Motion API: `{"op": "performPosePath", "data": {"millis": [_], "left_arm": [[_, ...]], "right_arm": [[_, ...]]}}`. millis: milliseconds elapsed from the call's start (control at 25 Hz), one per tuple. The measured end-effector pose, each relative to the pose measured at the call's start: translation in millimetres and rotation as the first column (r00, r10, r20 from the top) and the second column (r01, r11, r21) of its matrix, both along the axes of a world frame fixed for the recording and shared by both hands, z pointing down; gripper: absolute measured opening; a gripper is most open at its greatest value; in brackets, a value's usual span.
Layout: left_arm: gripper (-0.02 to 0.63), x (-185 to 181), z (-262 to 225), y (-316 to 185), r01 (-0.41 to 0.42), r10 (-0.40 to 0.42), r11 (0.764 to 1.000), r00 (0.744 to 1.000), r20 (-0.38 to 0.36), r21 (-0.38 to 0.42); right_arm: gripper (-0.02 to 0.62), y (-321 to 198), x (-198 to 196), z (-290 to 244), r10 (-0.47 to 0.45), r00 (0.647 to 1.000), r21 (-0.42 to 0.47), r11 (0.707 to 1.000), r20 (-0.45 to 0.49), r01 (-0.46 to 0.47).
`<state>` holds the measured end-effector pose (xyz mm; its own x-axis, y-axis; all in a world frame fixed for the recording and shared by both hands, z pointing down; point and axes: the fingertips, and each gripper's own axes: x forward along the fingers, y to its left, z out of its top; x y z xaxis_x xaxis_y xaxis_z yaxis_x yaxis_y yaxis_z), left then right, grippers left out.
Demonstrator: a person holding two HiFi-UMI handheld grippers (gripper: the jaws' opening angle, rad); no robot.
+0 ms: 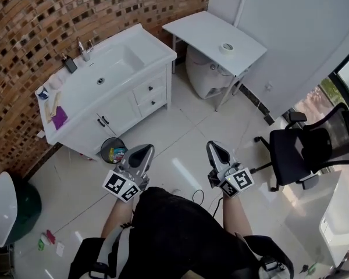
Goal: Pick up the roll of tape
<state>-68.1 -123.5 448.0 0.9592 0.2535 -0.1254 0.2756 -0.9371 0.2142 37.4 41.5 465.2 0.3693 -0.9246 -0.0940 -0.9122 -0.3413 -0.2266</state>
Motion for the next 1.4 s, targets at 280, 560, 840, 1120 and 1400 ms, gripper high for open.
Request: {"op": "performPosePath", "data": {"millis": [280, 560, 840, 1120, 1400], "left_arm": [[0.002, 75.4, 14.3, 51.1, -0.172, 0.172, 0.985, 0.985, 0.028, -0.012], [0.002, 147.5, 17.1, 67.2, -0.264, 0.264, 0.964, 0.964, 0.019, -0.011], [0.002, 226.5, 2.9, 64.3, -0.318, 0.318, 0.948, 0.948, -0.023, -0.008], [0.002, 288.2, 9.5, 59.3, -0.340, 0.341, 0.940, 0.940, 0.002, -0.032], [0.002, 343.6, 12.3, 51.7, -0.361, 0.362, 0.932, 0.932, 0.008, -0.036]], "right_arm": [[0.006, 69.2, 41.1, 14.8, 0.176, 0.983, -0.007, 0.984, 0.055, -0.176], [0.006, 95.1, 93.9, 19.8, 0.291, 0.956, -0.026, 0.957, 0.045, -0.291], [0.006, 94.2, 154.9, 2.3, 0.343, 0.939, -0.018, 0.939, 0.009, -0.343], [0.006, 93.2, 206.9, -3.3, 0.379, 0.925, -0.041, 0.924, 0.000, -0.379], [0.006, 87.8, 257.5, -0.4, 0.403, 0.915, -0.046, 0.914, 0.003, -0.402]]}}
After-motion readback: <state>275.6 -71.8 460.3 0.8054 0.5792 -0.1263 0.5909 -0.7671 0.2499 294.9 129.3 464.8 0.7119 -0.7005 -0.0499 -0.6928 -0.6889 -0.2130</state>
